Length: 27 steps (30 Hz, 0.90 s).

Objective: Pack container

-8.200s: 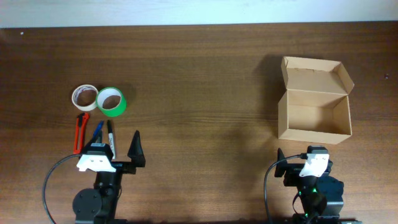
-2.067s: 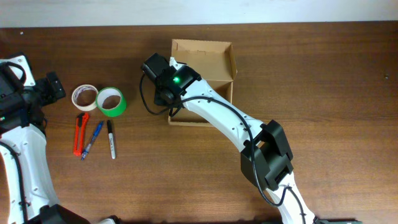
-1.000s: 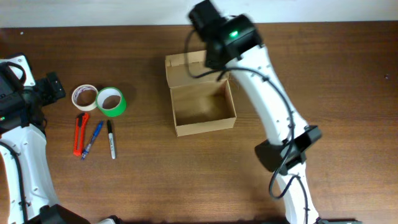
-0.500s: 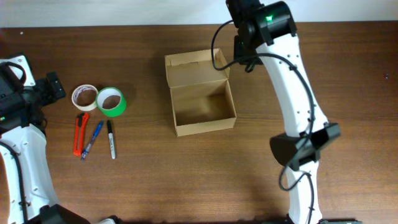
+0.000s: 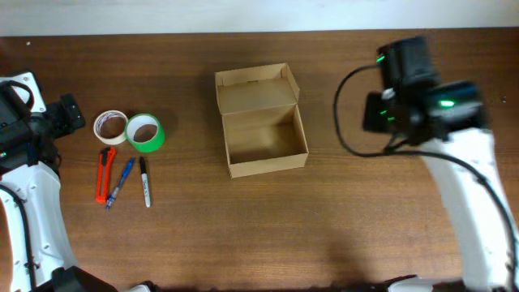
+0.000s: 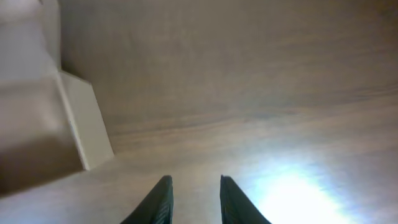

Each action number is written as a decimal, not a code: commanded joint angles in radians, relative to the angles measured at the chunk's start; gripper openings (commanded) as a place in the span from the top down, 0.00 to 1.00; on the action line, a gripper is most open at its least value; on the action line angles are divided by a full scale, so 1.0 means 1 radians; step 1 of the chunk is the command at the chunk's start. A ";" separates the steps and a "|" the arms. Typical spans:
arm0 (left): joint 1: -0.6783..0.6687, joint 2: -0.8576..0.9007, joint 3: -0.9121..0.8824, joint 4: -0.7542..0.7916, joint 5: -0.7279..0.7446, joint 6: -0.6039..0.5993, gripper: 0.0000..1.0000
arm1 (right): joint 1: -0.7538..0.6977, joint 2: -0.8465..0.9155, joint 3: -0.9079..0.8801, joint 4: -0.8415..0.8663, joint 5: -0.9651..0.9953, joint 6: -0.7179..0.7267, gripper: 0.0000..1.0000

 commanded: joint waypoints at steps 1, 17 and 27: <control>0.004 0.005 0.018 0.000 0.000 0.019 0.00 | 0.021 0.088 -0.208 0.119 -0.098 -0.018 0.74; 0.004 0.005 0.018 0.000 0.001 0.019 0.00 | 0.079 0.290 -0.340 0.372 -0.230 0.032 0.96; 0.004 0.005 0.018 0.000 0.001 0.019 0.00 | 0.196 0.294 -0.341 0.463 -0.248 0.039 0.96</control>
